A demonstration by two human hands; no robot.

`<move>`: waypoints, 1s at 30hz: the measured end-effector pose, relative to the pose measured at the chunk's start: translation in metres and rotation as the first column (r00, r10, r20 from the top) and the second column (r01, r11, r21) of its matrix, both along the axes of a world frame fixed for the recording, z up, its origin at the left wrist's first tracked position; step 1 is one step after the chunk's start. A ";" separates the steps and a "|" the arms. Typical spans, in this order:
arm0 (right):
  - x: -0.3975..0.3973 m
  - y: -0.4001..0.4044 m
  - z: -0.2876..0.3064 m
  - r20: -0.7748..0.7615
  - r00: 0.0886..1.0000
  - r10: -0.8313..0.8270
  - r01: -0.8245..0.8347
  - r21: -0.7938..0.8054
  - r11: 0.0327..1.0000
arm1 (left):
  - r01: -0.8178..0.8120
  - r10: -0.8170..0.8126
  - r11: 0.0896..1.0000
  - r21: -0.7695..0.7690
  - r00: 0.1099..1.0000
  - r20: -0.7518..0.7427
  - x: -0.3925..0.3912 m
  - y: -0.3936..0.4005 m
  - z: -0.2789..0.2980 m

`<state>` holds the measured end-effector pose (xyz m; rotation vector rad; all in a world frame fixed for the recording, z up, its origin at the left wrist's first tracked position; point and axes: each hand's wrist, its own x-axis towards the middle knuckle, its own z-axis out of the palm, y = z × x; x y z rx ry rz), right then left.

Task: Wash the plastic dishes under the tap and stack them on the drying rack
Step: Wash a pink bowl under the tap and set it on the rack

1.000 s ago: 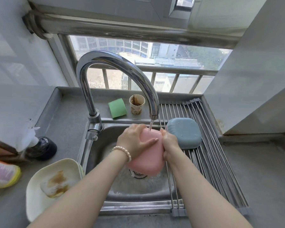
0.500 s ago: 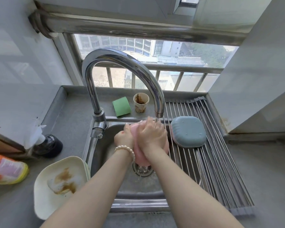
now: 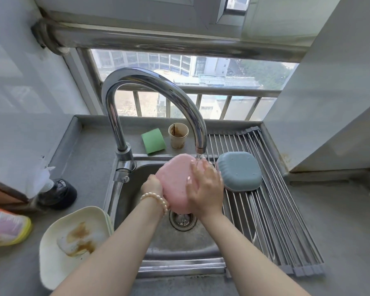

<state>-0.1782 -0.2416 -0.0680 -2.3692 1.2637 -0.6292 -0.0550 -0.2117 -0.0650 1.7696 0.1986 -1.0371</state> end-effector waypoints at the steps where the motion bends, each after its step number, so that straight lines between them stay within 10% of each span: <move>1: 0.001 -0.004 0.009 0.028 0.994 -0.105 0.098 0.196 0.976 | -0.018 0.018 1.000 0.011 1.000 0.017 0.001 0.000 -0.002; 5: -0.003 -0.029 0.022 0.141 0.847 -0.513 0.179 0.833 0.524 | -0.071 0.071 0.997 -0.019 0.997 -0.031 0.002 0.007 -0.008; 9: -0.010 -0.026 0.025 0.125 0.721 -0.681 0.026 0.978 0.208 | 0.013 -0.014 1.000 0.013 0.994 0.104 -0.003 0.008 0.000; 15: -0.003 -0.016 0.022 0.177 0.644 -0.744 0.336 0.808 0.483 | 0.192 -0.247 0.968 0.164 0.856 0.455 -0.038 0.003 0.002; 18: -0.008 -0.008 0.030 0.285 0.749 -0.598 0.304 0.653 0.693 | 0.190 -0.190 0.981 -0.030 0.982 0.010 -0.033 -0.005 -0.001; 22: -0.021 -0.003 0.019 0.418 0.857 -0.303 0.100 0.442 0.892 | 0.088 -0.227 0.964 -0.250 0.763 -0.605 -0.003 0.009 0.008; 26: -0.031 0.000 0.010 0.328 0.932 0.156 -0.161 -0.011 0.987 | 0.069 -0.325 0.929 -0.363 0.619 -0.715 0.018 0.027 0.017; 30: -0.037 0.001 0.008 0.034 0.920 0.390 -0.368 -0.266 0.891 | 0.106 -0.367 0.900 -0.423 0.707 -0.604 0.013 0.038 0.014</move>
